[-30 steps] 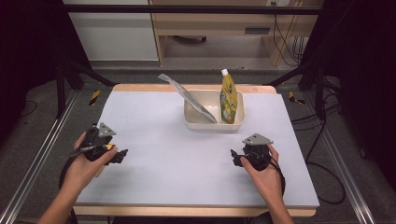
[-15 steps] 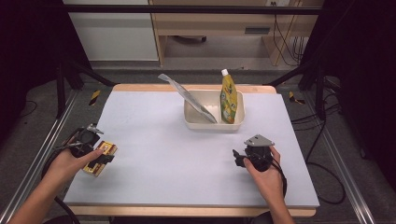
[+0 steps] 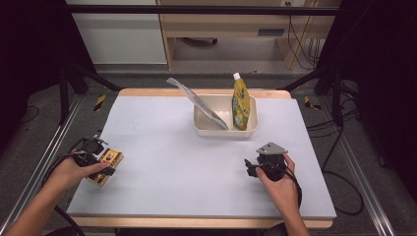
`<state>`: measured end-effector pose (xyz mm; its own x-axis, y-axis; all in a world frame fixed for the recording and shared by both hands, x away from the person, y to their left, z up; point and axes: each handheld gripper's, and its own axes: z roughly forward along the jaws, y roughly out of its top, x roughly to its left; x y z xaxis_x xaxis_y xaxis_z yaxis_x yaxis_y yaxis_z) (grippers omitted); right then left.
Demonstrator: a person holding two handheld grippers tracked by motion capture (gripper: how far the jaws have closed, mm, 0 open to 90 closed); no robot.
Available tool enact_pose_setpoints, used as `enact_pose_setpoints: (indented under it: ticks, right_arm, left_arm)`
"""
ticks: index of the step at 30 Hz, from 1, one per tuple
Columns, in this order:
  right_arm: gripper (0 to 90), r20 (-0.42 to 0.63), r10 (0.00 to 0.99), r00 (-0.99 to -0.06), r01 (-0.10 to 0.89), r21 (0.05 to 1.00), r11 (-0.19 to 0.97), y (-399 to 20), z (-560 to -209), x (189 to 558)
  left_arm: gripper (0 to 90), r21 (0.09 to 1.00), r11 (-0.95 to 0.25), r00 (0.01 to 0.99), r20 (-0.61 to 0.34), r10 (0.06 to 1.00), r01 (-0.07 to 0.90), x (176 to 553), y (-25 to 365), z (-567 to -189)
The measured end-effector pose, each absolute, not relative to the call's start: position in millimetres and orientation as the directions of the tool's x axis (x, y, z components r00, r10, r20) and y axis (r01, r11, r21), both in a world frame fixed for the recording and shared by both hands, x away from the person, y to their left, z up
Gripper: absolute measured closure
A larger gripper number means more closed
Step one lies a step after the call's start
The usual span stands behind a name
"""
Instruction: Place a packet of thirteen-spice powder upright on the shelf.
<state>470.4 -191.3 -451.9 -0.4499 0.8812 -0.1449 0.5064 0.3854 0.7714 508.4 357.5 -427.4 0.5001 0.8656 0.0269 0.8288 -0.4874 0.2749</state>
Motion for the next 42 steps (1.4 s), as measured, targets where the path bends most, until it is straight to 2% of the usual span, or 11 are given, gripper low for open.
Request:
enact_pose_setpoints:
  ticks: [7,22,29,32,42]
  right_arm:
    - [21.5,-0.143,0.879,-0.454,0.512,0.766,0.389,-191,-453,471]
    - [20.8,-0.132,0.882,-0.453,0.519,0.765,0.381,-191,-453,471]
    - [20.7,-0.131,0.881,-0.455,0.518,0.765,0.382,-191,-453,471]
    - [20.6,-0.129,0.882,-0.454,0.521,0.765,0.38,-191,-452,471]
    - [19.9,-0.144,0.869,-0.473,0.516,0.754,0.406,-184,-455,472]
  left_arm:
    - [18.8,0.239,-0.483,0.496,0.006,0.868,0.842,512,363,-433]
    - [24.9,0.19,-0.49,0.498,0.006,0.867,0.851,517,363,-442]
    - [29.9,0.185,-0.526,0.53,0.031,0.847,0.83,514,360,-441]
    - [30.2,0.202,-0.56,0.557,0.077,0.827,0.803,511,357,-436]
    - [30.7,0.409,-0.631,0.643,0.129,0.755,0.659,499,314,-409]
